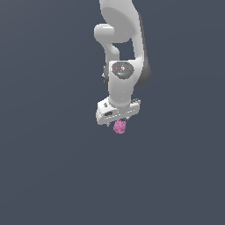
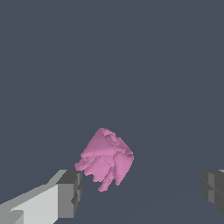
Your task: Pick up the object and move it to a goal position.
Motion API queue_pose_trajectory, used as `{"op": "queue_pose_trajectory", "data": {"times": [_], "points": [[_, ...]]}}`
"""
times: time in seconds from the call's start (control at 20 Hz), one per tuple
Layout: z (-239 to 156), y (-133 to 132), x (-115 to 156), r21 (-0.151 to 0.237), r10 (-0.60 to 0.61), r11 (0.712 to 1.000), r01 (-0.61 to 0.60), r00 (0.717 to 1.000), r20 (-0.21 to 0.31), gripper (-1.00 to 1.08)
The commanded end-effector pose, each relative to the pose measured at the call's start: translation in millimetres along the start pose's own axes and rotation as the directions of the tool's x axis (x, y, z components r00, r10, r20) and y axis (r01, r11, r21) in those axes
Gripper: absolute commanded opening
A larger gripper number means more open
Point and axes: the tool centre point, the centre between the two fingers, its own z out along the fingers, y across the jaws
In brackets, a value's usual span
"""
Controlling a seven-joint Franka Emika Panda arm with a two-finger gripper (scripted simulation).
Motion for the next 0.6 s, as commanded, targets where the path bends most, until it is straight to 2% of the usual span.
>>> {"op": "queue_pose_trajectory", "data": {"times": [0.0, 0.25, 0.55], "points": [[4.0, -2.0, -1.7, 0.0, -0.071, 0.997, 0.071, 0.997, -0.001, 1.0], [11.7, -6.4, -5.2, 0.0, -0.214, 0.977, 0.214, 0.977, -0.003, 1.0], [20.5, -12.0, -9.5, 0.0, -0.378, 0.926, 0.378, 0.926, -0.006, 1.0]]}}
